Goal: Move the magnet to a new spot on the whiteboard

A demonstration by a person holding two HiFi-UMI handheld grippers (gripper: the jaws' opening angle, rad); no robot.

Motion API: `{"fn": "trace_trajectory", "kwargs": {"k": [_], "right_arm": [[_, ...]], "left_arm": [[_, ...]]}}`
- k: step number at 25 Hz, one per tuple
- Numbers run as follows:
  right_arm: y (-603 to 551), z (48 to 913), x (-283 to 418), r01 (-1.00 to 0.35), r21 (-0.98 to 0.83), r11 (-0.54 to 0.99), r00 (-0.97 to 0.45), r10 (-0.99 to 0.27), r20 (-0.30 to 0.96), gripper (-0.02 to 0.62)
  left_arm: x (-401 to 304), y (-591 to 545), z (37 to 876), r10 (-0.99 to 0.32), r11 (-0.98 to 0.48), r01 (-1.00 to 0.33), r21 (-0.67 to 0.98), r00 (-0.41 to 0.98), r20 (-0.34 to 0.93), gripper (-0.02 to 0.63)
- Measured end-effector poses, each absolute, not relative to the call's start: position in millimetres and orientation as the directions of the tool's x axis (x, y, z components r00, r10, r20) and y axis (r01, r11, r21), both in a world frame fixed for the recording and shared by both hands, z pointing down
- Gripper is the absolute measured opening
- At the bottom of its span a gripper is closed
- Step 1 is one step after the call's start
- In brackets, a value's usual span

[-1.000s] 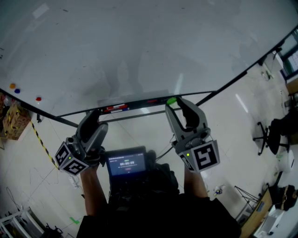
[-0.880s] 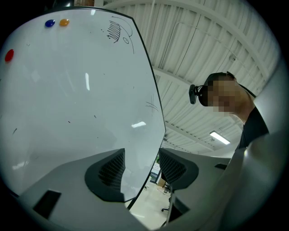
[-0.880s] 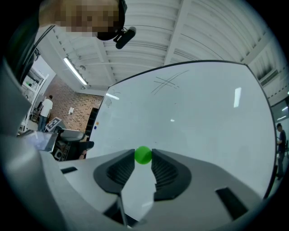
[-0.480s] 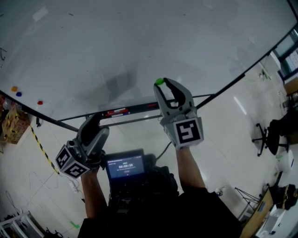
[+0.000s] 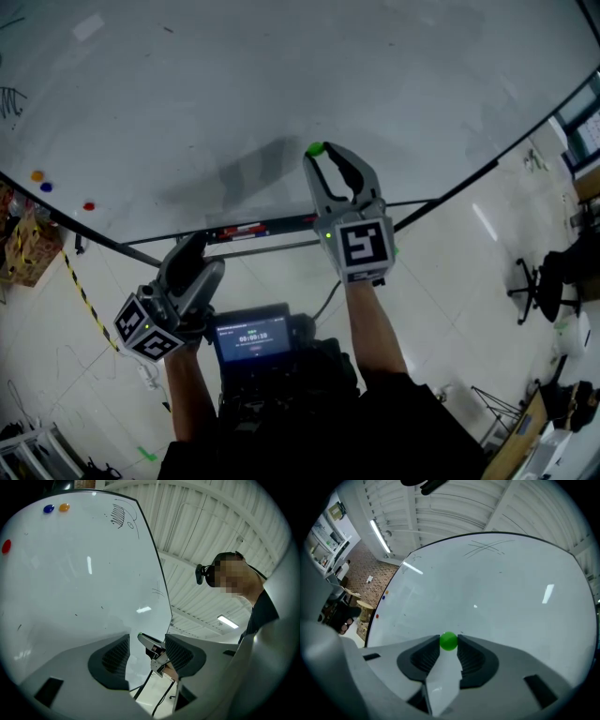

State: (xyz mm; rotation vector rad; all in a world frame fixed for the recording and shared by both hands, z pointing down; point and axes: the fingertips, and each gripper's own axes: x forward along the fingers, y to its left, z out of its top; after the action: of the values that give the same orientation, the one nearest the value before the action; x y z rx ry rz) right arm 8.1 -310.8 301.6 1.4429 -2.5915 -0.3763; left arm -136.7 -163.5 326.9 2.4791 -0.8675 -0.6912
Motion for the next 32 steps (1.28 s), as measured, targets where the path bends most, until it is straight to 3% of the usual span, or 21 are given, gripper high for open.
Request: {"fn": "trace_trajectory", "kwargs": {"k": [20,32], "right_arm": [[-344,312,10,-0.871,0.335,0.359,-0.391,-0.920,-0.029,0.147],[-342,310,10,-0.874,0.282,0.397,-0.424,-0.905,-0.040,0.148]], "left_arm": [[-140,-170,330,-0.654,-0.722,-0.441,0.533,0.686,-0.318,0.227],[-139,-169,329,-0.653,-0.720,-0.434,0.542,0.688,-0.317,0.227]]}}
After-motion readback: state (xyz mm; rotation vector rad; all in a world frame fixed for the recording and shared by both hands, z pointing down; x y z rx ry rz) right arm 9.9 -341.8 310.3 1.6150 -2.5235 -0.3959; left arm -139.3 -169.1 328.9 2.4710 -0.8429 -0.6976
